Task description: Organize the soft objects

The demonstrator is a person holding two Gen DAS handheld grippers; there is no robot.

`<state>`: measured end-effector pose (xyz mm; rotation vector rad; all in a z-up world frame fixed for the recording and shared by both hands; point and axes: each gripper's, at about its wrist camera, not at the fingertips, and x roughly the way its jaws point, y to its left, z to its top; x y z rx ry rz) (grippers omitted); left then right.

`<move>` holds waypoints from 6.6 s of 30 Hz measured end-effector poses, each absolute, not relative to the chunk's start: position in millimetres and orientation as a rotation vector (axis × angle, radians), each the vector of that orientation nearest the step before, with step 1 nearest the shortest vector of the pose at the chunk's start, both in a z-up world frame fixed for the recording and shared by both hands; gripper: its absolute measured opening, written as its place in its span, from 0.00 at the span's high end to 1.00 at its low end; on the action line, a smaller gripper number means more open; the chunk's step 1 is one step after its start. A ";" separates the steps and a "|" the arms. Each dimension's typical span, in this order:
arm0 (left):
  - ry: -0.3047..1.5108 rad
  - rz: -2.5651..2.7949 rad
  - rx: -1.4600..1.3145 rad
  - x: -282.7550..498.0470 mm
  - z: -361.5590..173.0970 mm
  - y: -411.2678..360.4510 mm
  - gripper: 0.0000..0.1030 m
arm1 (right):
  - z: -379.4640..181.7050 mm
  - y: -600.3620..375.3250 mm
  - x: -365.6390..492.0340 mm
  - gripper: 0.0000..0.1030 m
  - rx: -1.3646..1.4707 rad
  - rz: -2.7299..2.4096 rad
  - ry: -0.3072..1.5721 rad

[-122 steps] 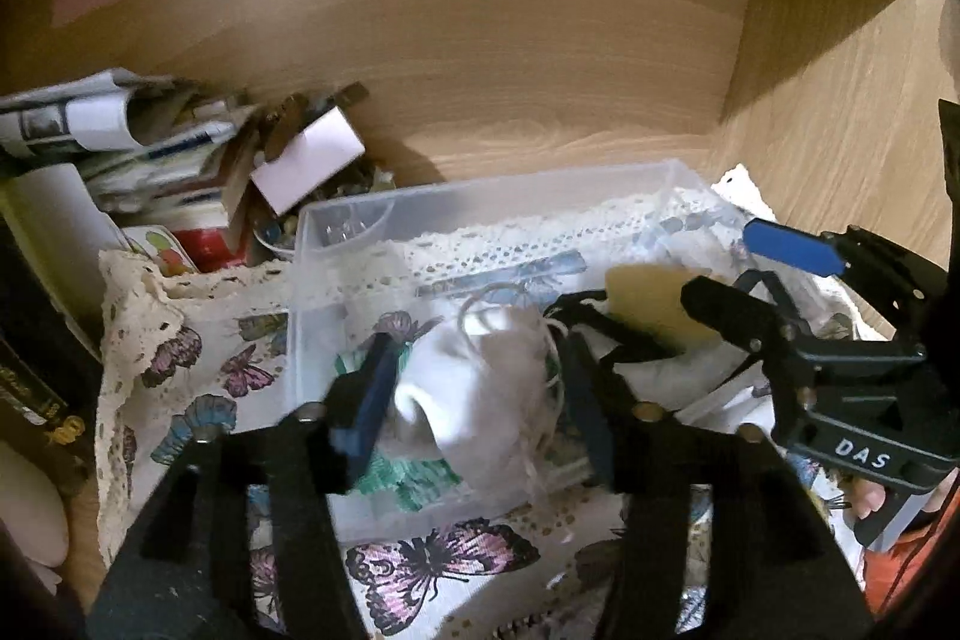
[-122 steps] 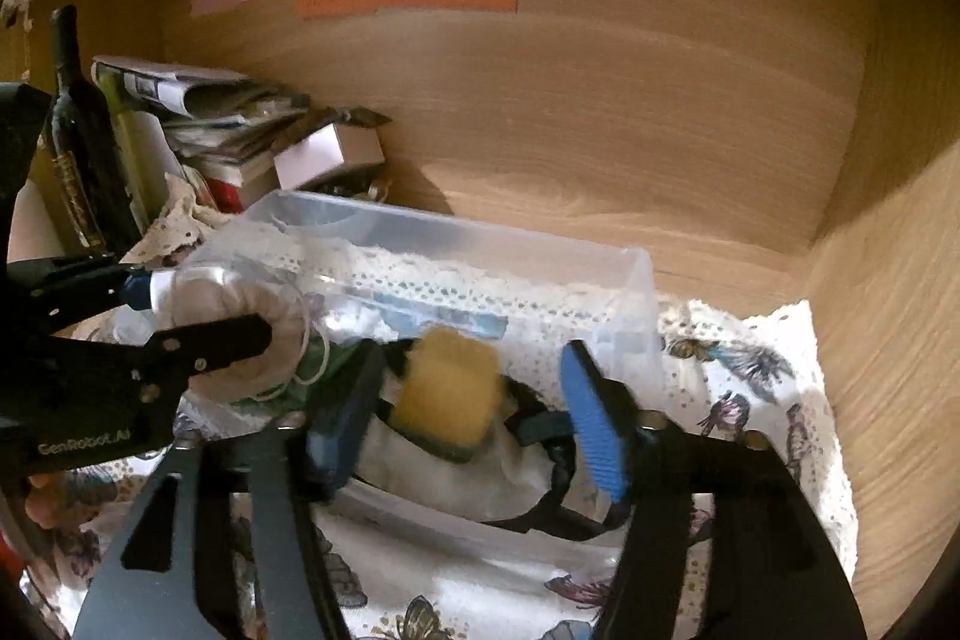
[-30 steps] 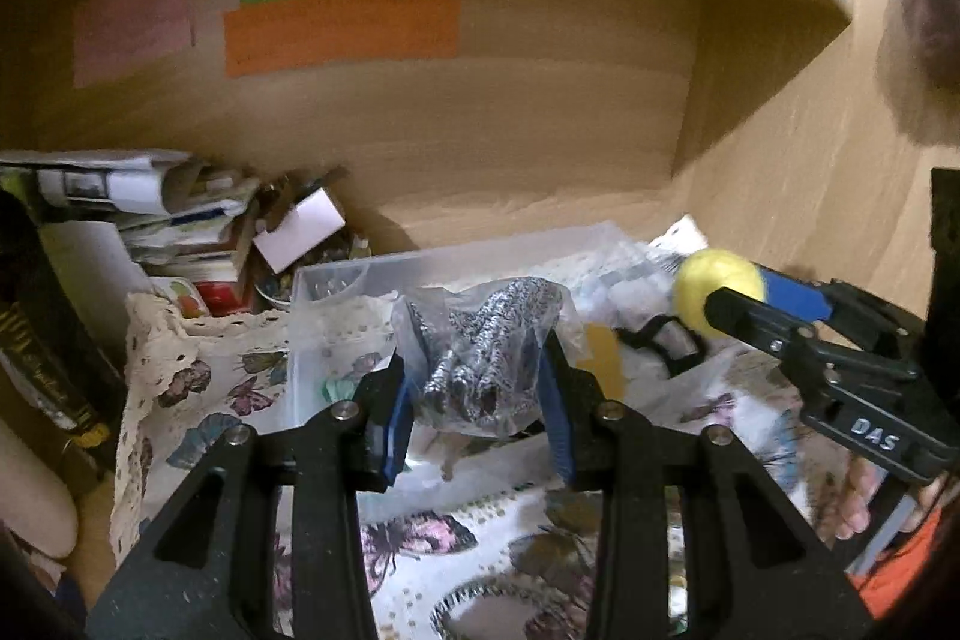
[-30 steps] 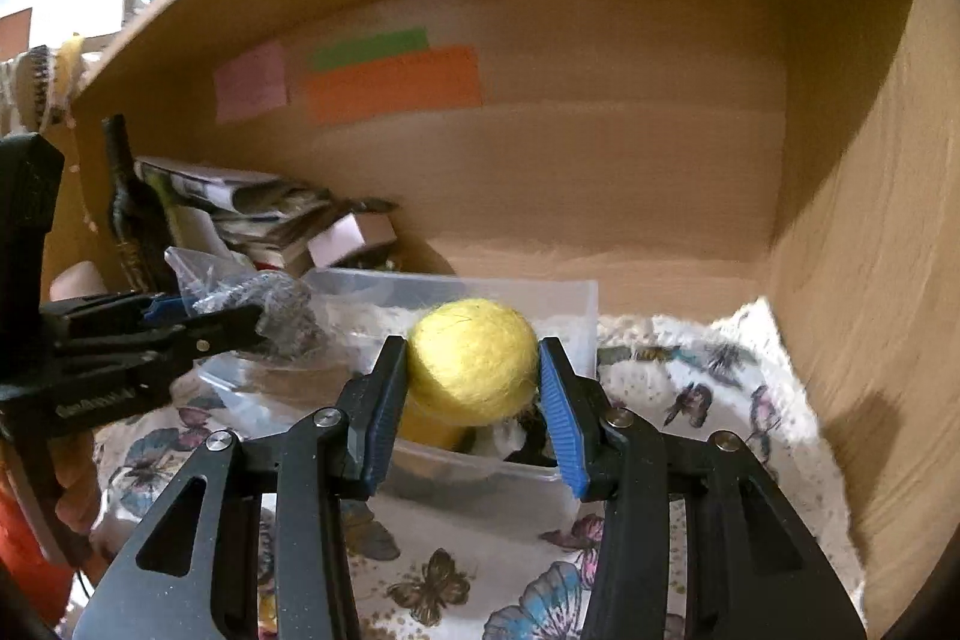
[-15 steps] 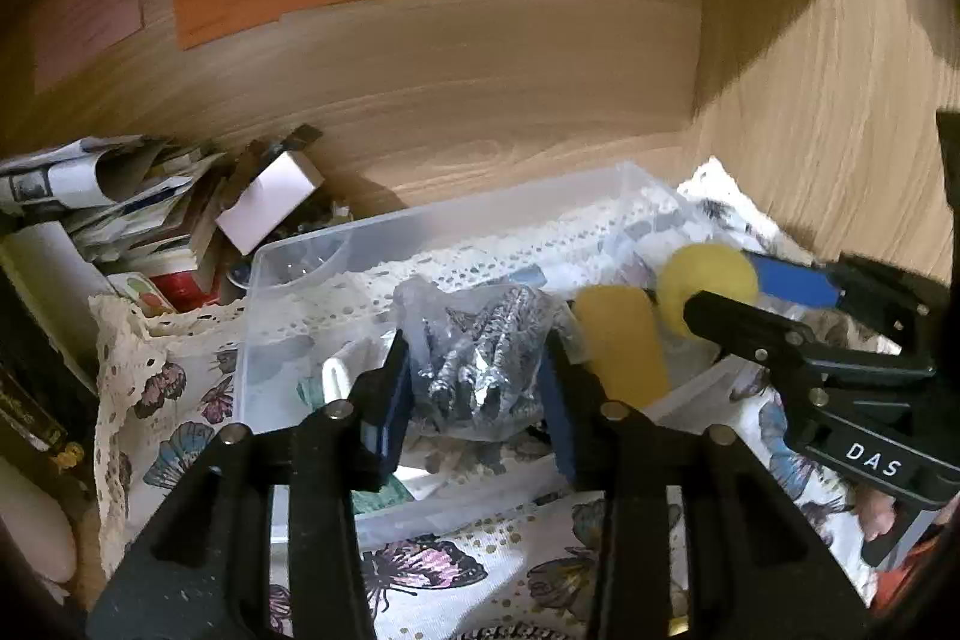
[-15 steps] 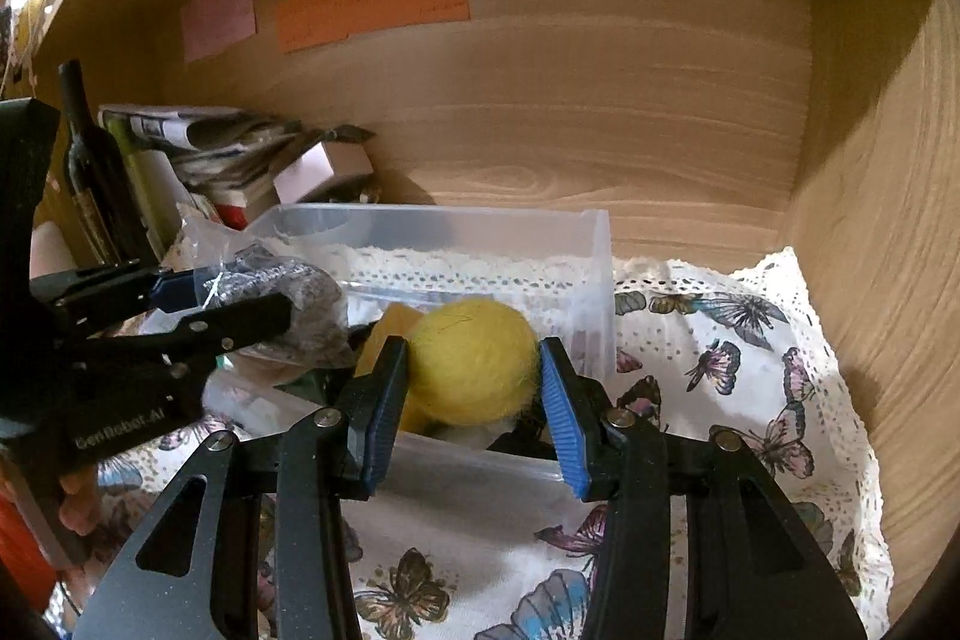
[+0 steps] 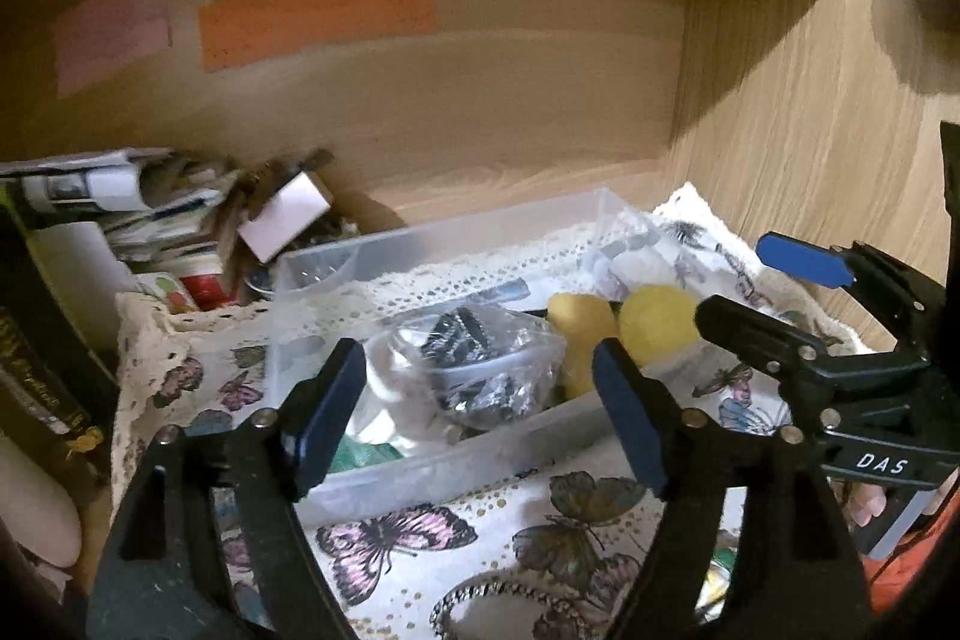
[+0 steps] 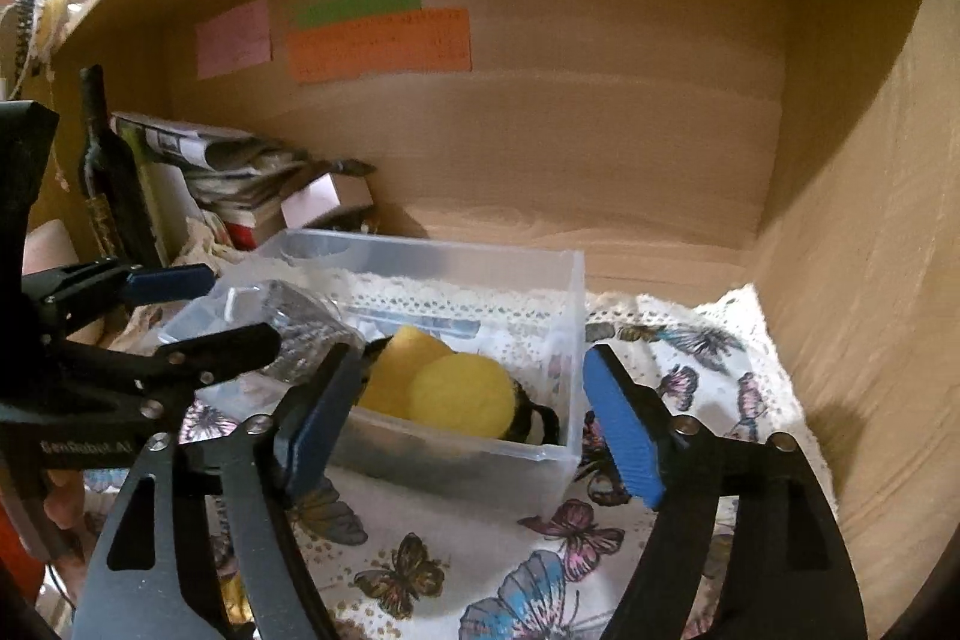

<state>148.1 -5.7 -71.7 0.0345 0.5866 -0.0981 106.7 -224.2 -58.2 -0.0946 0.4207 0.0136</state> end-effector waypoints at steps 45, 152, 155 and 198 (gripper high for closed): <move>0.855 -0.117 -0.042 66.7 -161.3 2.5 0.00 | -150.0 -187.5 37.4 0.75 -0.009 0.172 0.641; 0.342 -0.078 -0.035 72.0 7.2 12.1 0.36 | 13.3 -194.2 47.4 0.25 -0.105 0.122 0.171; 0.294 -0.065 -0.036 53.4 13.1 9.2 0.26 | 18.4 -192.6 29.9 0.18 -0.105 0.122 0.132; 0.217 -0.039 -0.024 14.6 14.2 -5.1 0.00 | 10.8 -189.7 -0.2 0.00 -0.066 0.123 0.106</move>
